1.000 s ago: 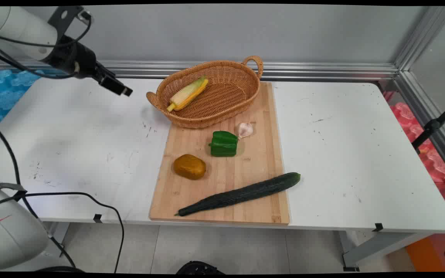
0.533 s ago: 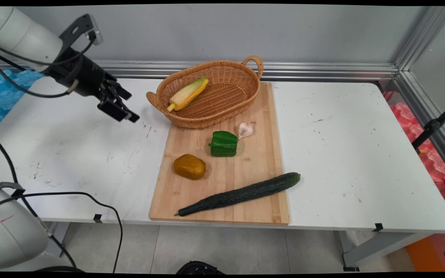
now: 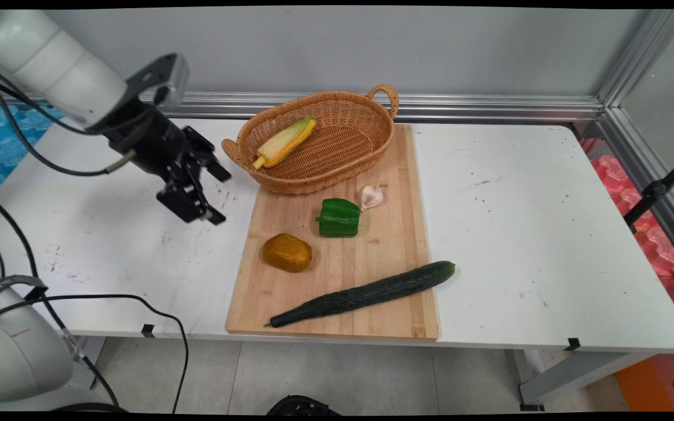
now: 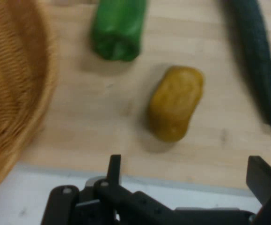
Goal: Pick up the potato from the cutting board
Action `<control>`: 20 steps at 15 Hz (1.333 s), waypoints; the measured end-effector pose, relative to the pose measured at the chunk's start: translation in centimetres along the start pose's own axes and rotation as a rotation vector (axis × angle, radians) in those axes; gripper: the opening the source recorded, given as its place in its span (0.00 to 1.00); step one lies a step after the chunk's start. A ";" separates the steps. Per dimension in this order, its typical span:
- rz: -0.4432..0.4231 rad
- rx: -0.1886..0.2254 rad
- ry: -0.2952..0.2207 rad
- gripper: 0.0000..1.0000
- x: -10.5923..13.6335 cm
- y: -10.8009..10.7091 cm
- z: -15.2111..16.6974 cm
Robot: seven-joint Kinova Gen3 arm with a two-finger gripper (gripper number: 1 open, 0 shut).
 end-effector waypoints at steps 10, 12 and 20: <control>0.303 -0.138 -0.075 1.00 4.0 -1.1 8.4; 0.335 -0.149 -0.095 1.00 4.5 -1.7 10.3; 0.407 -0.187 -0.128 1.00 5.8 -2.8 14.6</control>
